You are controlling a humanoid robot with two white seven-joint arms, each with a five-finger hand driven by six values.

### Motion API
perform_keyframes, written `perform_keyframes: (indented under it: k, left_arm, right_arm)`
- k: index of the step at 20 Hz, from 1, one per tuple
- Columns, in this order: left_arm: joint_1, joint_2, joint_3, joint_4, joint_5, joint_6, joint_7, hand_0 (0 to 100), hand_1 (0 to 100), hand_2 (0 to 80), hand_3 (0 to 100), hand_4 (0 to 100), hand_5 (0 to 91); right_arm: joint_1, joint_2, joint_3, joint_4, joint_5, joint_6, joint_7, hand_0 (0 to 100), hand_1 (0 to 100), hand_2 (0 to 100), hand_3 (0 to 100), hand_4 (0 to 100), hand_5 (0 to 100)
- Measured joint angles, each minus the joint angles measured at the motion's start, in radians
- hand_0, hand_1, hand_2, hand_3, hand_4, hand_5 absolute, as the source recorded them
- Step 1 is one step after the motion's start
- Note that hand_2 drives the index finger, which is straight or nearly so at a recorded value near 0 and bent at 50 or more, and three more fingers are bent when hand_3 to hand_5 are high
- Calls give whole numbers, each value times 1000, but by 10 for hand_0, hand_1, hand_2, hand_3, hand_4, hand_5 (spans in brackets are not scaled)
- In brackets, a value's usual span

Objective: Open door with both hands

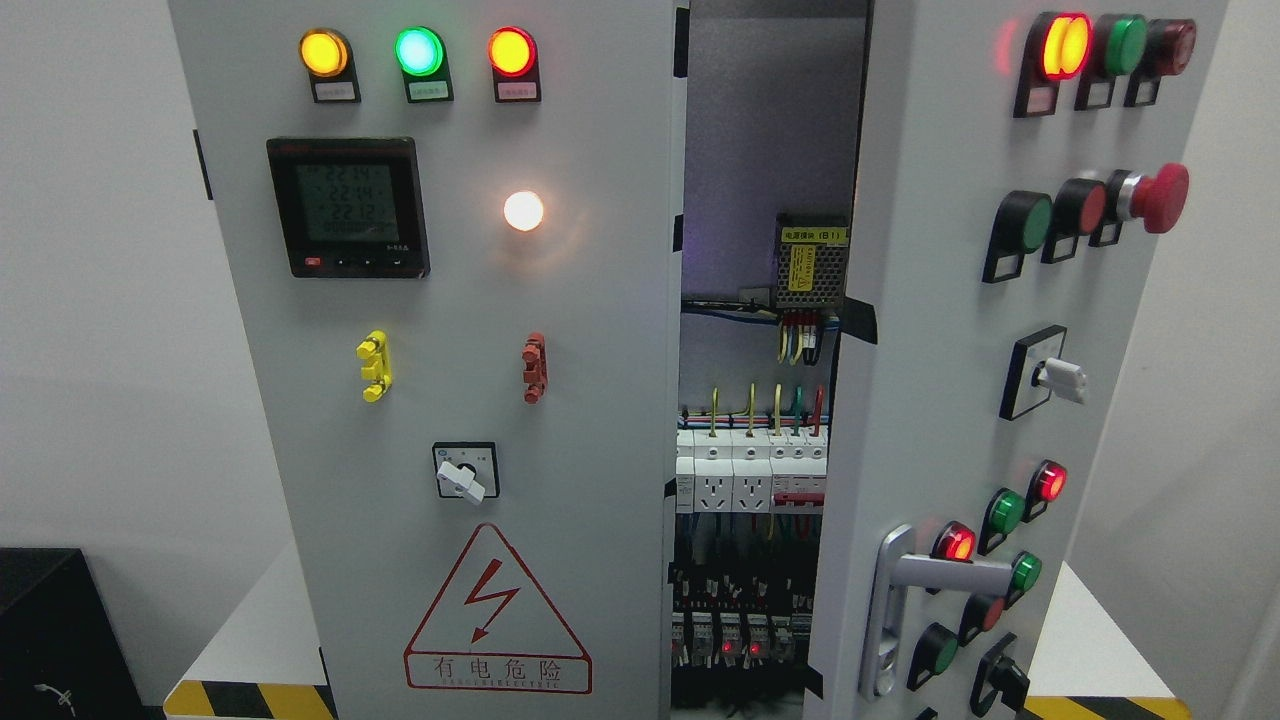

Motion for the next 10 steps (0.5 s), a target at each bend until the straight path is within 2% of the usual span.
perform_keyframes:
  k: [2, 4, 7, 10]
  left_arm:
    - [27, 100, 58, -77, 84, 0, -103, 0, 0, 0, 0, 0, 0]
    - [46, 192, 113, -143, 154, 0, -166, 0, 0, 0, 0, 0, 0]
    - [61, 310, 195, -226, 224, 3, -207, 0, 0, 0, 0, 0, 0]
    - [54, 405, 261, -296, 262, 40, -221, 0, 0, 0, 0, 0, 0]
  right_arm:
    - [0, 0, 0, 0, 0, 0, 0, 0, 0, 0, 0, 0, 0]
    - [0, 0, 0, -1, 0, 0, 0, 0, 0, 0, 0, 0, 0]
    - [0, 0, 0, 0, 0, 0, 0, 0, 0, 0, 0, 0, 0]
    - [0, 0, 0, 0, 0, 0, 0, 0, 0, 0, 0, 0, 0]
